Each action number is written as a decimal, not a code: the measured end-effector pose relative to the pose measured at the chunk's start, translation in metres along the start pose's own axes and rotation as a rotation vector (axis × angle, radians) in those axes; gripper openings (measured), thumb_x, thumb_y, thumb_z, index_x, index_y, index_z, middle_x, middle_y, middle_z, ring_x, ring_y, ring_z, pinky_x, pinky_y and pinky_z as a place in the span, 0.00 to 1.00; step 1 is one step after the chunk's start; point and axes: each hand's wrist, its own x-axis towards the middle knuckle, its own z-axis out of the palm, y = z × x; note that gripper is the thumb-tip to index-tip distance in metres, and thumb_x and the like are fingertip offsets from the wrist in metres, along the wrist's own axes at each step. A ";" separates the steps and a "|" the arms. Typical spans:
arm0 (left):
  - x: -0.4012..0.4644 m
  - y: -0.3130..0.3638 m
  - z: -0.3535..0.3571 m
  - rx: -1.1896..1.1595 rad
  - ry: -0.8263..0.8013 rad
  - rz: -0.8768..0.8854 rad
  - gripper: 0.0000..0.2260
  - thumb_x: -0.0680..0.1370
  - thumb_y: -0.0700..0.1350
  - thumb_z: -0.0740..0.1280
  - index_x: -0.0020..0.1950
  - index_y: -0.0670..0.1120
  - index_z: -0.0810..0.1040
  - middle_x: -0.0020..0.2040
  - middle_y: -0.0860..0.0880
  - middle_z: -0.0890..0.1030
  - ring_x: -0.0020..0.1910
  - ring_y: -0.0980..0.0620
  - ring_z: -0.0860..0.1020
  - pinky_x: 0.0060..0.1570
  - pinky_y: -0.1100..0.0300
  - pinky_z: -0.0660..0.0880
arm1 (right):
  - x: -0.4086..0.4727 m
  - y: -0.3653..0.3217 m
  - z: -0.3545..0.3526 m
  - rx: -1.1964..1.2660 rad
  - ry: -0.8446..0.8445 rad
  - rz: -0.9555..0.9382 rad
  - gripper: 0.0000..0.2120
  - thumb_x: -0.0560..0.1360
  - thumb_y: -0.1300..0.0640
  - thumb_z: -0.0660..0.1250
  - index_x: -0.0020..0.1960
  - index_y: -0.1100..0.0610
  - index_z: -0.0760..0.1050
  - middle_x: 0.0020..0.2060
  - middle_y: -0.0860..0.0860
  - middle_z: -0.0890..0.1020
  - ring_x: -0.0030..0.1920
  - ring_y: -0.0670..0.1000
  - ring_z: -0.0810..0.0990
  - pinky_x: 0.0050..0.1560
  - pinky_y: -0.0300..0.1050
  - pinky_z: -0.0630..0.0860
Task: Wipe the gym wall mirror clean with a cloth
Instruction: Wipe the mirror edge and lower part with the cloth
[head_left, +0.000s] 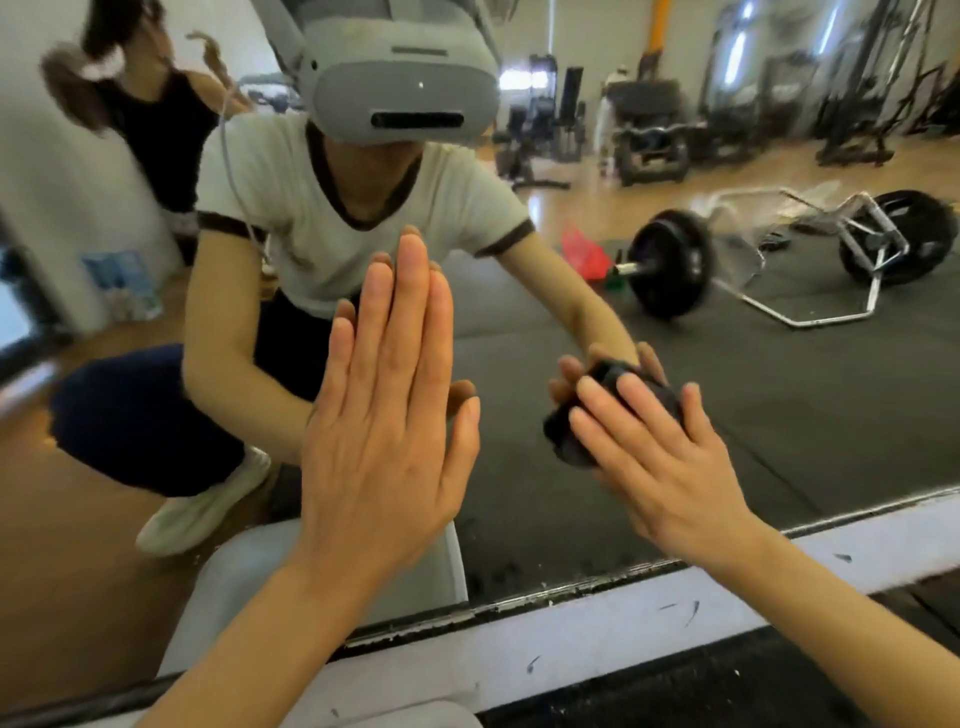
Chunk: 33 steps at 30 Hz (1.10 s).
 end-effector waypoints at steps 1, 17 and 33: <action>0.000 0.000 0.000 0.006 0.005 -0.003 0.31 0.84 0.46 0.57 0.81 0.36 0.46 0.80 0.43 0.47 0.81 0.47 0.40 0.80 0.49 0.43 | 0.028 0.009 -0.007 -0.009 0.089 0.053 0.24 0.87 0.55 0.49 0.82 0.56 0.50 0.82 0.52 0.47 0.81 0.52 0.47 0.80 0.53 0.40; -0.019 -0.012 -0.016 -0.147 -0.051 -0.046 0.30 0.82 0.40 0.57 0.81 0.37 0.46 0.81 0.45 0.44 0.82 0.49 0.42 0.80 0.51 0.41 | 0.058 -0.016 0.000 -0.074 0.206 0.132 0.27 0.85 0.54 0.58 0.81 0.58 0.54 0.81 0.54 0.53 0.81 0.53 0.47 0.79 0.53 0.39; -0.080 -0.080 -0.022 0.001 -0.034 -0.132 0.34 0.82 0.46 0.55 0.82 0.42 0.39 0.81 0.50 0.34 0.81 0.50 0.37 0.79 0.53 0.38 | 0.082 -0.036 0.001 -0.007 0.228 0.137 0.23 0.85 0.56 0.57 0.78 0.61 0.60 0.79 0.59 0.60 0.81 0.57 0.47 0.79 0.53 0.39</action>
